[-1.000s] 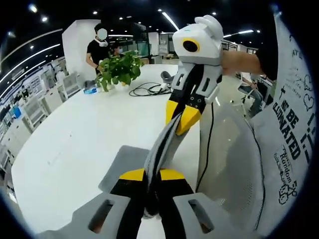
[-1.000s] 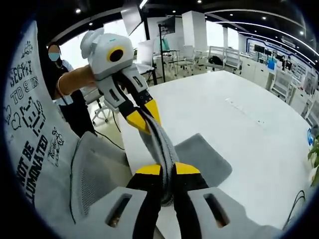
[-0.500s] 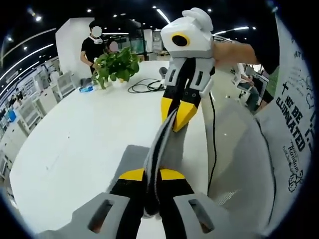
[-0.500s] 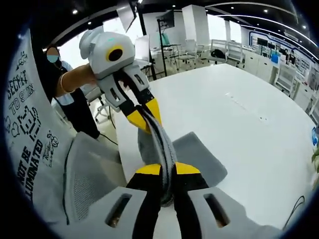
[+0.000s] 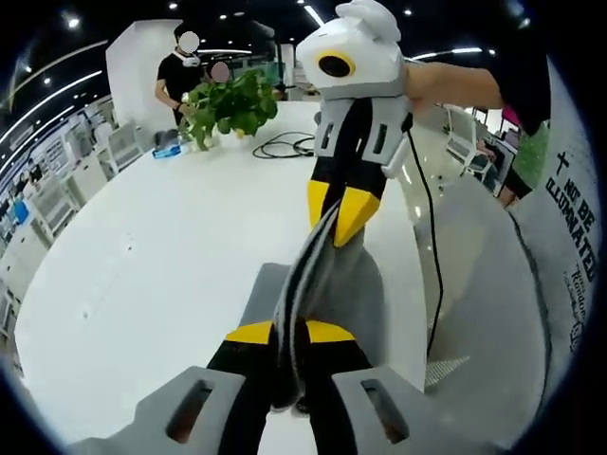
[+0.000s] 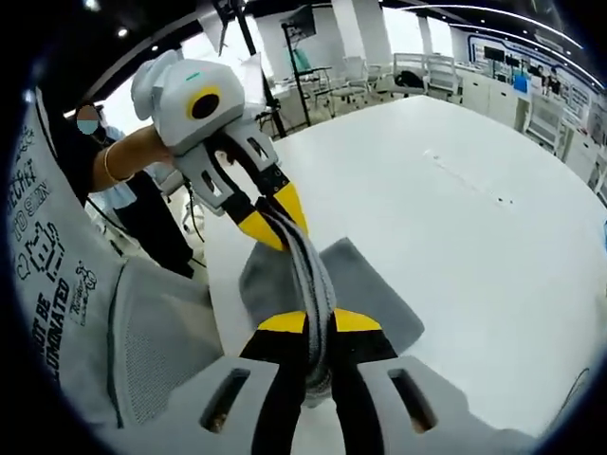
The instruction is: Fold the towel on the table until its edges align and the towel forms a compact rectangular stack.
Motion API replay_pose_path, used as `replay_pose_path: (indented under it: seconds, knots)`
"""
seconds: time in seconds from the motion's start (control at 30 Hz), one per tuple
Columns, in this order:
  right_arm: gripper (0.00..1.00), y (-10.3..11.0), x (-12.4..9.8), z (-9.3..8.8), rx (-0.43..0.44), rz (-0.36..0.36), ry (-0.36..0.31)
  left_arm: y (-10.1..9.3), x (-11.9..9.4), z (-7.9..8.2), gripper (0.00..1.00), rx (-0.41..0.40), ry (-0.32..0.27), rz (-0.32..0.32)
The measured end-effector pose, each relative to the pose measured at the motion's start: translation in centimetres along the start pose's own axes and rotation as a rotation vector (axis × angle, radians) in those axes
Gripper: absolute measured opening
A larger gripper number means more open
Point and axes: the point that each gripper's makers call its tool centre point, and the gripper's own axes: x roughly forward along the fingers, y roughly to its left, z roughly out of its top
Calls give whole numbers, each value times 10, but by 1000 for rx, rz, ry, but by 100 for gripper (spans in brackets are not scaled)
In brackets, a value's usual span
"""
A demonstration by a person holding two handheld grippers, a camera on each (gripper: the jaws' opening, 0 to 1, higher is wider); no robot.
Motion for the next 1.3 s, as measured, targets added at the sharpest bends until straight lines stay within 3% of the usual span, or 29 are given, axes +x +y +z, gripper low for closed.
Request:
replay_pose_path:
  seconds: [0.17, 0.53, 0.93, 1.13, 1.3]
  knots:
    - [6, -13, 13, -6, 81, 36, 37, 8, 12, -10, 11, -32, 17, -17]
    - [6, -37, 38, -26, 149, 44, 92, 23, 48, -34, 12, -176, 40, -49]
    - [8, -59, 57, -40, 225, 33, 83, 33, 71, -55, 16, -280, 59, -33]
    - [9, -72, 65, -46, 240, 4, 70, 37, 80, -64, 16, -327, 30, 8]
    - [11, -81, 66, -46, 279, -22, 22, 41, 78, -60, 18, -330, -6, 31]
